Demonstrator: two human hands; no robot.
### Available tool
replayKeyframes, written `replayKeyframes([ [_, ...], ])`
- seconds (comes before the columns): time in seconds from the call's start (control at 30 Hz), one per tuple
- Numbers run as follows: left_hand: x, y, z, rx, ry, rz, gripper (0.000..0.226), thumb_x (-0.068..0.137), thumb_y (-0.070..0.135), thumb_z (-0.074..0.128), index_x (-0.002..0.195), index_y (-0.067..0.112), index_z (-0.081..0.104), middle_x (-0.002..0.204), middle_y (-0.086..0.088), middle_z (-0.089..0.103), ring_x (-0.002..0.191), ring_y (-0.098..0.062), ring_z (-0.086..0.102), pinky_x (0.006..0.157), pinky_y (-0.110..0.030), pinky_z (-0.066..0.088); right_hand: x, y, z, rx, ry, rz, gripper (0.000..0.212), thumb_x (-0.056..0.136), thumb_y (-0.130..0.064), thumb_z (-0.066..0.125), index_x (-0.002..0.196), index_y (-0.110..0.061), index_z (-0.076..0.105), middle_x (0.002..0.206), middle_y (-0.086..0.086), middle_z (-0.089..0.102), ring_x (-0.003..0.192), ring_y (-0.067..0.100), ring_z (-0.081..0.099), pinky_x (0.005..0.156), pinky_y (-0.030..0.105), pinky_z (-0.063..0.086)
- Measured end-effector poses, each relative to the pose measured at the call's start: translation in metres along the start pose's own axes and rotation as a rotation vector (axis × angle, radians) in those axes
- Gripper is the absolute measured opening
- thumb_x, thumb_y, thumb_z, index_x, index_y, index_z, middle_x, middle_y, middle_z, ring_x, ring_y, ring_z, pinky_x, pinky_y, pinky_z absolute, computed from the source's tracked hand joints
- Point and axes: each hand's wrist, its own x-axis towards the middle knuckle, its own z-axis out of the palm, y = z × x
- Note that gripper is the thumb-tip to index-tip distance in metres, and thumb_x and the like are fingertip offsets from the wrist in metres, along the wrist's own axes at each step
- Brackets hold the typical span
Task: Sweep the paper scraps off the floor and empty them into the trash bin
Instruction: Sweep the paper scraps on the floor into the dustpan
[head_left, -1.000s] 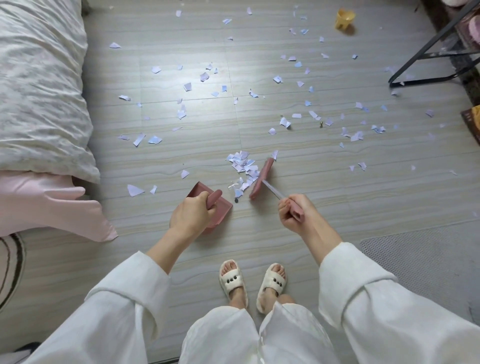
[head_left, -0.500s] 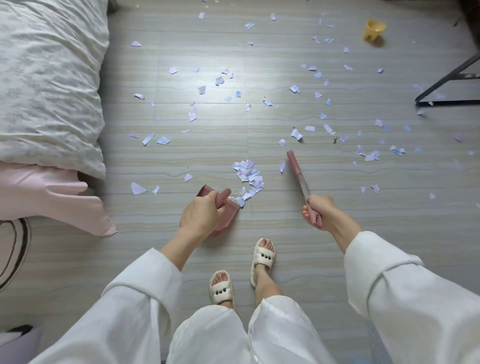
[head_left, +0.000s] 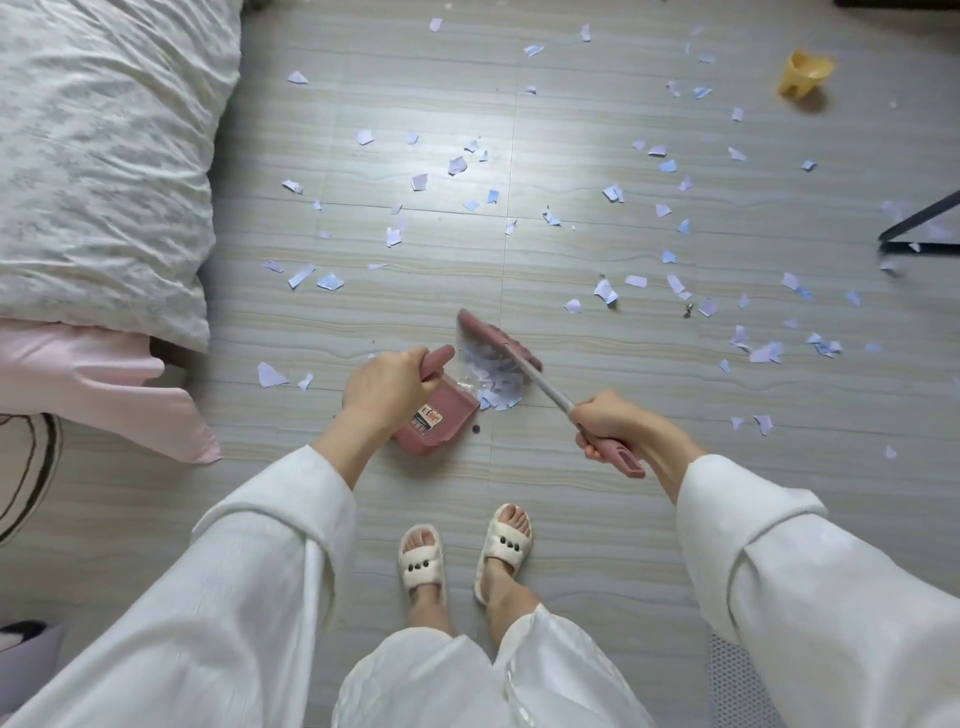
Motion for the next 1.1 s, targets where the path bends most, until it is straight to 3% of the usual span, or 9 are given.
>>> replayKeyframes([
  [0.13,0.014,-0.01,-0.008,0.021,0.008,0.012,0.018,0.085,0.038,0.053,0.081,0.021,0.054,0.082,-0.009,0.065,0.079,-0.031,0.059,0.059,-0.03,0.036,-0.008,-0.014,-0.002,-0.172,-0.098,-0.058,0.012,0.093,-0.007,0.038,0.093,-0.002,0.05,0.058,0.009,0.05,0.026,0.009,0.042,0.033,0.012,0.032],
  [0.27,0.018,-0.027,-0.017,-0.014,-0.017,0.014,0.021,0.084,0.041,0.054,0.071,0.027,0.048,0.069,-0.002,0.057,0.073,-0.029,0.056,0.058,-0.029,0.036,-0.02,-0.013,-0.009,-0.195,-0.144,-0.102,0.033,0.093,-0.007,0.04,0.116,0.011,0.055,0.056,0.009,0.049,0.028,0.01,0.042,0.033,0.013,0.032],
  [0.5,0.004,-0.055,-0.033,-0.097,-0.055,0.042,0.025,0.083,0.04,0.056,0.067,0.022,0.049,0.059,0.0,0.051,0.065,-0.027,0.051,0.054,-0.029,0.033,-0.035,0.0,0.014,0.008,-0.03,-0.051,0.032,0.097,-0.009,0.04,0.124,0.001,0.053,0.057,0.01,0.046,0.026,0.01,0.04,0.031,0.013,0.031],
  [0.6,-0.005,-0.068,-0.04,-0.105,-0.071,0.027,0.029,0.081,0.039,0.056,0.062,0.018,0.049,0.059,0.0,0.052,0.068,-0.028,0.053,0.054,-0.029,0.035,-0.037,-0.002,0.033,0.103,0.056,-0.023,0.025,0.098,-0.008,0.04,0.117,0.001,0.052,0.058,0.012,0.047,0.024,0.01,0.041,0.03,0.012,0.031],
  [0.7,-0.01,-0.082,-0.046,-0.043,-0.102,0.041,0.03,0.076,0.033,0.058,0.053,0.02,0.043,0.054,0.003,0.047,0.066,-0.028,0.051,0.053,-0.027,0.033,-0.035,-0.006,0.052,0.19,0.142,0.013,0.015,0.096,-0.004,0.035,0.097,0.002,0.049,0.062,0.014,0.047,0.021,0.009,0.04,0.031,0.009,0.031],
  [0.87,-0.011,-0.103,-0.045,0.133,-0.117,0.183,0.02,0.073,0.035,0.055,0.061,0.019,0.052,0.053,0.006,0.046,0.062,-0.026,0.049,0.056,-0.025,0.034,-0.027,-0.004,0.078,0.327,0.225,0.048,0.016,0.095,0.0,0.032,0.083,-0.004,0.04,0.065,0.013,0.042,0.017,0.008,0.038,0.028,0.009,0.031],
  [1.0,-0.007,-0.115,-0.036,0.176,-0.076,0.24,0.02,0.074,0.035,0.053,0.06,0.022,0.049,0.051,0.007,0.041,0.06,-0.025,0.047,0.056,-0.025,0.033,-0.027,0.007,0.087,0.291,0.133,0.177,0.019,0.097,-0.008,0.035,0.078,-0.007,0.039,0.063,0.01,0.042,0.021,0.007,0.039,0.029,0.009,0.03],
  [1.1,-0.001,-0.117,-0.036,0.155,-0.051,0.229,0.023,0.076,0.039,0.05,0.067,0.019,0.058,0.055,0.005,0.05,0.06,-0.024,0.048,0.053,-0.025,0.031,-0.033,-0.003,0.092,0.263,0.009,0.239,0.022,0.1,-0.016,0.035,0.079,-0.011,0.039,0.059,0.003,0.043,0.022,0.006,0.037,0.028,0.008,0.029],
])
